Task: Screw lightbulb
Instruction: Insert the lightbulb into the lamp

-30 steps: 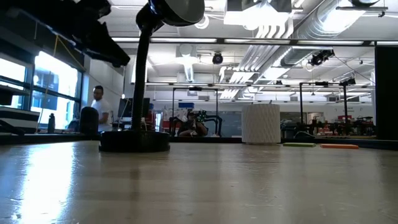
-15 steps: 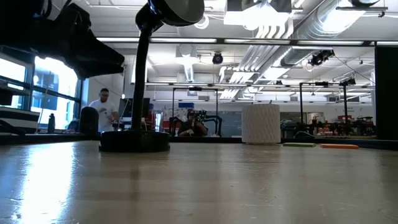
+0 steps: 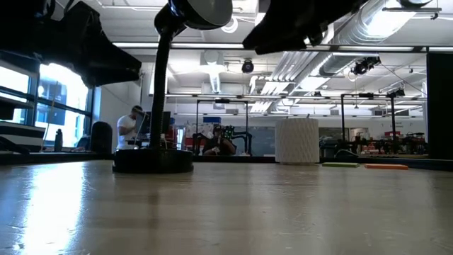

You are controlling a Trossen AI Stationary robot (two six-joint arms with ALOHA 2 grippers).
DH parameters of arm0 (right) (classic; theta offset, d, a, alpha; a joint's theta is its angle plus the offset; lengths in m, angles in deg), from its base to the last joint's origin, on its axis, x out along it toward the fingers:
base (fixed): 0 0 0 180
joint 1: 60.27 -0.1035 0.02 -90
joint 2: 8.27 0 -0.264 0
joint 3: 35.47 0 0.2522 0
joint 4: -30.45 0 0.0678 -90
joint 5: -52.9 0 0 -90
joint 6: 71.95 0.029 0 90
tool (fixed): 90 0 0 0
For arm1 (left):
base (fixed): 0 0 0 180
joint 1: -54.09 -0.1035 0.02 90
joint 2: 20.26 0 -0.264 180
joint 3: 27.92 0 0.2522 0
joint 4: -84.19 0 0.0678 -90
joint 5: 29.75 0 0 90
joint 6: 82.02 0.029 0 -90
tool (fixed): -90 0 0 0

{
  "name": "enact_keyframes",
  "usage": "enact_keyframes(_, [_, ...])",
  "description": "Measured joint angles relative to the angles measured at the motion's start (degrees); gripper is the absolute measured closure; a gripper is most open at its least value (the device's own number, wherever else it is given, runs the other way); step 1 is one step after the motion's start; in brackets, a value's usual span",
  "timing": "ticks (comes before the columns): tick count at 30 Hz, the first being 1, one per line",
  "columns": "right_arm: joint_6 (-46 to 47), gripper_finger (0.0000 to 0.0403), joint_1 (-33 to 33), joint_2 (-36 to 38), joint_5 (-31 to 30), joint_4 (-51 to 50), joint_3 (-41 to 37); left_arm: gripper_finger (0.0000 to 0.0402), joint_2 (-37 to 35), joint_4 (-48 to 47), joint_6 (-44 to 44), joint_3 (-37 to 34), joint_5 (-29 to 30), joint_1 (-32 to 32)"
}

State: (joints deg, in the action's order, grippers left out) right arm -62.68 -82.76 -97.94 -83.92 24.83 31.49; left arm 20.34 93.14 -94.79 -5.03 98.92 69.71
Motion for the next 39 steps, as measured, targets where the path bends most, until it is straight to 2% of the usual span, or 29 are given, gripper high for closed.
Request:
enact_keyframes(3, [-5.6,0.0140,-0.9,0.0,0.0,8.2,-1.7,0.0156,0.0,4.5,0.1,0.0,-0.8,0.0])
enact_keyframes(8, [-21.4,0.0140,-2.2,0.0,0.2,9.0,0.8,0.0156,-0.3,8.6,-0.8,0.1,-3.5,-0.8])
enact_keyframes(10, [-27.8,0.0140,-2.3,0.0,-0.1,9.0,1.7,0.0156,-0.5,7.5,-3.2,0.6,-0.2,-1.5])
enact_keyframes(13, [-31.8,0.0140,-1.9,0.0,-0.9,8.9,2.5,0.0156,-0.5,4.8,-6.4,2.4,5.8,-2.7])
enact_keyframes(16, [-34.1,0.0140,-1.8,0.1,-1.7,9.0,3.2,0.0156,-0.7,-0.8,-5.6,5.8,6.0,-4.2])
enact_keyframes(22, [-43.5,0.0140,-1.9,0.1,-1.4,11.3,3.3,0.0156,-4.0,-26.8,-6.4,18.1,-1.6,-11.3])
enact_keyframes(25, [-48.4,0.0140,-1.9,0.1,-0.9,12.8,3.3,0.0156,-4.6,-34.7,-4.3,22.7,-4.3,-15.5])
enact_keyframes(27, [-51.7,0.0140,-1.8,0.1,-0.7,13.7,3.3,0.0156,-4.7,-35.6,-2.0,23.8,-7.9,-18.7])
enact_keyframes(30, [-56.5,0.0140,-1.3,0.1,0.0,15.3,3.3,0.0156,-4.5,-34.3,2.0,24.1,-17.7,-23.5])
enact_keyframes(34, [-64.6,0.0140,-0.3,0.1,2.7,21.0,3.3,0.0156,-3.6,-27.8,5.5,22.4,-30.5,-29.8])
enact_keyframes(39, [-80.1,0.0140,2.4,0.1,5.9,28.5,3.4,0.0156,-1.6,-20.5,7.7,21.6,-43.9,-37.5])
